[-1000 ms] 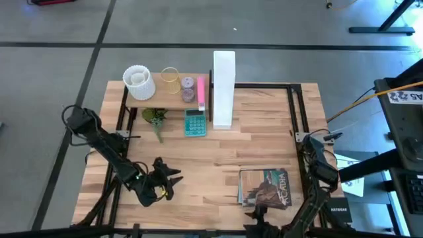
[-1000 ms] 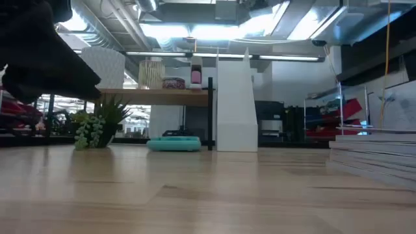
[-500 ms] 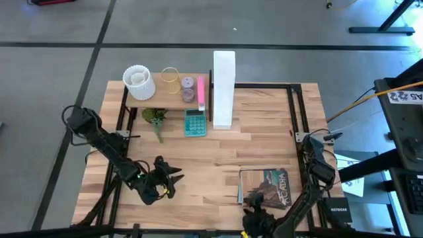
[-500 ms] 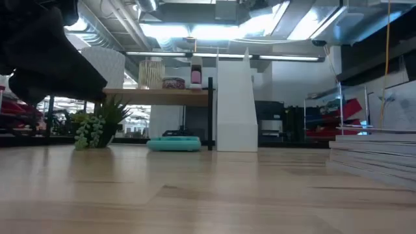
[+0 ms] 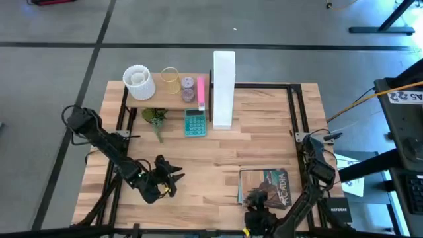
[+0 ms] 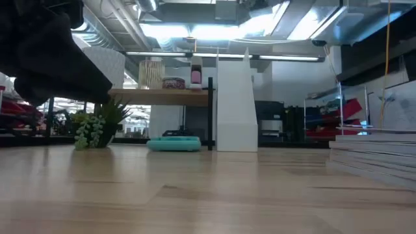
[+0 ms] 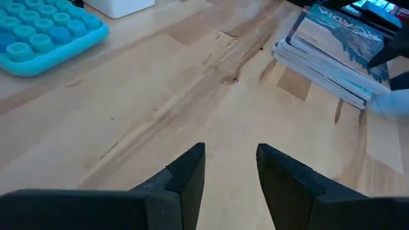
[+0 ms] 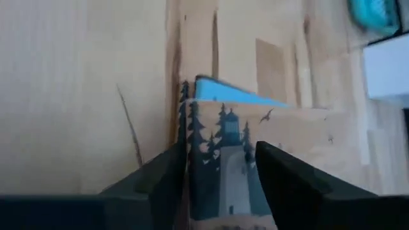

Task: Stock shelves
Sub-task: Put the brown book into the white bookshelf

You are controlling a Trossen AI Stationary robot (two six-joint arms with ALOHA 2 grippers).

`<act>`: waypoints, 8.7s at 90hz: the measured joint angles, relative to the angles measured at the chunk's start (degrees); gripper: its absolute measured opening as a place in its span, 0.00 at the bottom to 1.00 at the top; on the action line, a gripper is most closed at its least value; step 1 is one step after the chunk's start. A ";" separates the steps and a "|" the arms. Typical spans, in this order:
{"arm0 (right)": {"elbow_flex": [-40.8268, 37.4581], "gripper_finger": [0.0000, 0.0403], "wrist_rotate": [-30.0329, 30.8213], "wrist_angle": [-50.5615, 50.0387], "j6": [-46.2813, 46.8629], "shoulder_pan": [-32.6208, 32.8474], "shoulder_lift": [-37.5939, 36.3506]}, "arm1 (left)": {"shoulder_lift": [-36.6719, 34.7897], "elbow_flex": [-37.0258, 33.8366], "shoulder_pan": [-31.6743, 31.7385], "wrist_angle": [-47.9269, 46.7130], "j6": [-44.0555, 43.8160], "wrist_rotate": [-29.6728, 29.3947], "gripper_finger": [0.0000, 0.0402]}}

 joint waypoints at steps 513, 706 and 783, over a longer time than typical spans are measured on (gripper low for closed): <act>-45.90 0.01 -5.84 144.93 -54.60 -27.67 -13.40 | 1.24 0.00 -6.55 -0.63 17.56 0.80 0.37; -42.87 0.28 -6.34 124.89 -51.19 -27.67 -13.09 | 2.05 -4.31 -4.98 22.09 46.52 2.06 0.04; -30.71 0.01 -6.08 99.50 -48.53 -26.86 -13.71 | 1.55 -4.31 -5.88 20.08 43.53 2.10 0.08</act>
